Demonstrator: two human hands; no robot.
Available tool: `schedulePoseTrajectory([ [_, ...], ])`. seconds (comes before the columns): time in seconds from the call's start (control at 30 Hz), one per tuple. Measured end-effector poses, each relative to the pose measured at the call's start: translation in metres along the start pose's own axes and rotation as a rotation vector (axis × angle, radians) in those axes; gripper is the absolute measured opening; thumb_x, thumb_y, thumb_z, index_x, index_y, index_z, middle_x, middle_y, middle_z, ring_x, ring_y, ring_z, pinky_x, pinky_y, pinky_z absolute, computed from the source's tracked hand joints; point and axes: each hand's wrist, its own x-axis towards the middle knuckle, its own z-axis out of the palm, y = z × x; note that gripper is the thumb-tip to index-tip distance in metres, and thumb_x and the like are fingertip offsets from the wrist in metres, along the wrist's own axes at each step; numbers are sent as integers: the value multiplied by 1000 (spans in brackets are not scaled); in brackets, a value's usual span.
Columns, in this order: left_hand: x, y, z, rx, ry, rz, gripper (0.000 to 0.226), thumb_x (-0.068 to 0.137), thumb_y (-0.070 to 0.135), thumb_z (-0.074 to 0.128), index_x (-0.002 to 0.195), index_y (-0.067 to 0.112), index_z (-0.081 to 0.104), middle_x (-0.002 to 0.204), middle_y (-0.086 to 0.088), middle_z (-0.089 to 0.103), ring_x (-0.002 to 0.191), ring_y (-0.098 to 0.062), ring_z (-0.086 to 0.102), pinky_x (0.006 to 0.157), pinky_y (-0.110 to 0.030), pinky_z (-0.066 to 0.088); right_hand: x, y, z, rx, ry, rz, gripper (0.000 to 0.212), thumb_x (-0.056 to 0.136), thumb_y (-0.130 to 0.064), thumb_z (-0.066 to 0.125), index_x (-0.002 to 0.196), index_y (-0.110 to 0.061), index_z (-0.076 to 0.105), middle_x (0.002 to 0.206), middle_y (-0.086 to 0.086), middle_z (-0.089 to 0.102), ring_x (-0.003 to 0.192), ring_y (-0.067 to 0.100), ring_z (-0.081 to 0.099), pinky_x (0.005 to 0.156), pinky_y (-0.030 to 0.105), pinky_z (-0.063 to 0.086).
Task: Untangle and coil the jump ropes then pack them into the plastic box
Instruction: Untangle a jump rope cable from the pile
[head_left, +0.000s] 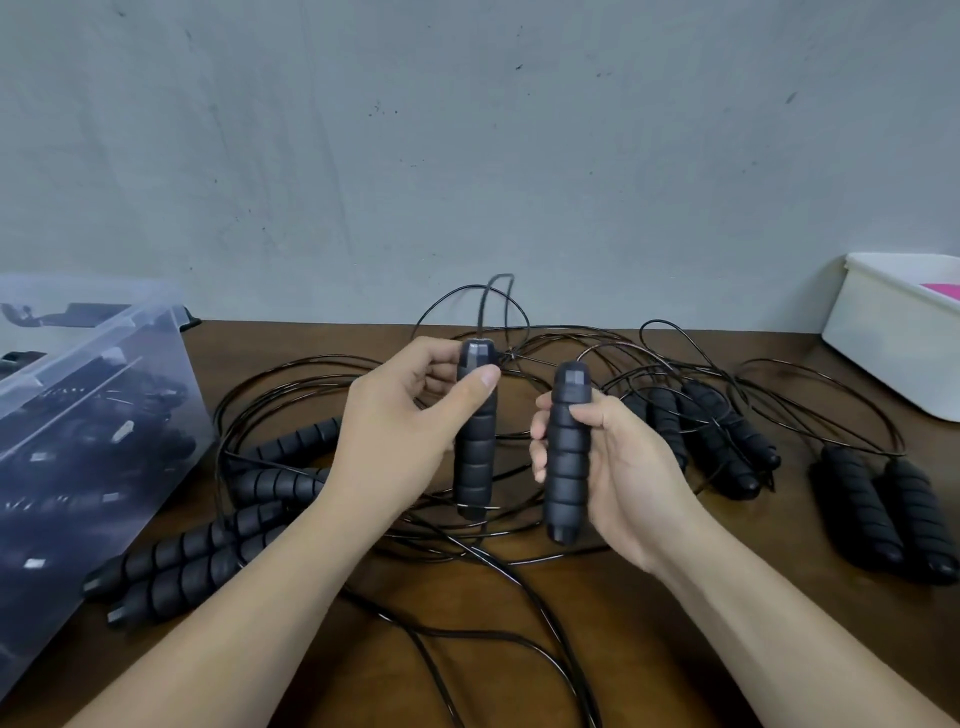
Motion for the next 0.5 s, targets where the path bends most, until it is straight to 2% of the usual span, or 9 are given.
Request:
schedulePoseTrajectory([
  [0.1,0,3,0,-46,13,-16,9,95,33,76,104,34,76,94,5,74,67,-8,62,53,-23,51,0,-4,2,-54,24,-62,39,106,-25,54,138,-3,58,101,14,64,82,24,59,76,38,51],
  [0.2,-1,0,0,-33,2,-11,11,95,37,75,106,37,75,96,6,74,77,-11,65,55,-23,52,0,-6,3,-76,-8,-77,46,101,-33,59,139,-8,60,105,14,66,85,25,60,79,40,52],
  [0.27,0,-1,-1,-30,24,2,14,95,40,74,109,37,75,98,6,73,81,-12,66,57,-23,52,0,-5,3,-105,-12,-80,41,106,-31,58,139,-8,60,105,14,67,85,26,60,79,41,52],
  [0.37,1,1,-4,-53,79,10,16,97,39,72,113,33,73,98,4,73,73,-10,62,58,-21,51,-1,-2,4,-149,-1,-74,35,108,-27,53,137,-9,62,103,14,69,85,26,61,81,44,51],
  [0.5,2,1,-2,-76,31,-36,17,97,39,72,110,28,74,95,0,74,61,-13,62,55,-30,54,-1,-1,5,-172,-13,-85,32,108,-30,56,135,-17,66,106,13,72,94,26,64,89,45,53],
])
